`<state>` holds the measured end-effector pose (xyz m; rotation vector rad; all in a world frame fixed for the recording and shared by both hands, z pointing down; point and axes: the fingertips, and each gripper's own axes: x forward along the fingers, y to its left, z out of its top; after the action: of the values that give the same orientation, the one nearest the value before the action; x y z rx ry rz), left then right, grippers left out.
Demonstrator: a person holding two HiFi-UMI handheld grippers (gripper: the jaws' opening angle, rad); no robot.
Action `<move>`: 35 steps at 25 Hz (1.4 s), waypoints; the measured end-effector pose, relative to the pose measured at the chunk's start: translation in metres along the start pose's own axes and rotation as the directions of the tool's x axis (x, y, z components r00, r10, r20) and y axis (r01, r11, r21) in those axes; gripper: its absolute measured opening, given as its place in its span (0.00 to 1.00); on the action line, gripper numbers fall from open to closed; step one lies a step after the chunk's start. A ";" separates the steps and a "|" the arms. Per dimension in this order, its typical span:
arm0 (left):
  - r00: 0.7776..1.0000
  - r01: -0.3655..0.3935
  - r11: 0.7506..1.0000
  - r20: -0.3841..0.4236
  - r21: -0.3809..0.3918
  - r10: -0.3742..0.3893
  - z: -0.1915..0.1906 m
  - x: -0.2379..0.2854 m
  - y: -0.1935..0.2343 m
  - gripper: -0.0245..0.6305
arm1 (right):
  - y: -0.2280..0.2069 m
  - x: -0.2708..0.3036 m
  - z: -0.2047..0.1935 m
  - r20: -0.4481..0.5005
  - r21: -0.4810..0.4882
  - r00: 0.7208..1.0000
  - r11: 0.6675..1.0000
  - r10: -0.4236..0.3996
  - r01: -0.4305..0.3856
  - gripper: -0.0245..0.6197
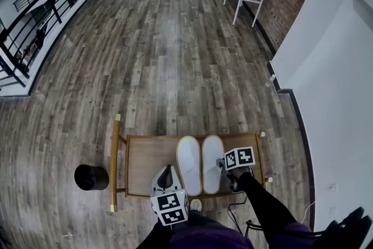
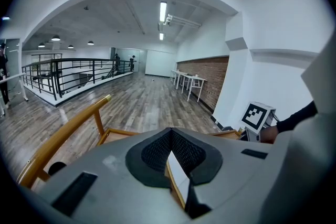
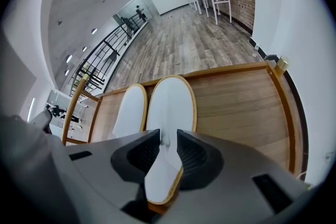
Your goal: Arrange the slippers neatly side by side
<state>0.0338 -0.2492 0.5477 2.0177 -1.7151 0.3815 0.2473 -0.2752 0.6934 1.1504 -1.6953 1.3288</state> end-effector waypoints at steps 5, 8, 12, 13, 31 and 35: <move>1.000 0.004 1.000 0.005 0.000 -0.004 0.001 0.000 -0.004 0.04 | -0.005 -0.027 0.003 0.088 0.053 0.995 0.998 0.036 -0.041 0.16; 1.000 0.000 1.000 0.010 -0.004 0.000 0.003 0.001 -0.003 0.04 | 0.009 -0.052 0.015 0.193 0.072 0.976 0.991 0.096 -0.112 0.16; 1.000 -0.013 1.000 0.015 -0.012 0.014 0.005 0.003 0.004 0.04 | 0.042 -0.084 0.030 0.344 0.023 0.925 0.983 0.163 -0.182 0.16; 1.000 -0.016 1.000 0.016 -0.013 0.016 0.005 0.003 0.004 0.04 | 0.047 -0.091 0.032 0.375 0.002 0.913 0.985 0.158 -0.172 0.16; 0.996 0.084 0.996 0.013 -0.009 -0.084 0.007 0.007 -0.029 0.04 | 0.100 -0.114 0.007 0.585 -0.177 0.811 0.974 -0.014 0.145 0.04; 0.995 0.094 0.996 0.015 0.003 -0.094 0.007 0.005 -0.033 0.04 | 0.096 -0.118 0.007 0.592 -0.164 0.806 0.976 -0.016 0.140 0.04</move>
<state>0.0669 -0.2534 0.5392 2.0992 -1.6215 0.3378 0.2022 -0.2471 0.5504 1.5994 -2.1247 0.7505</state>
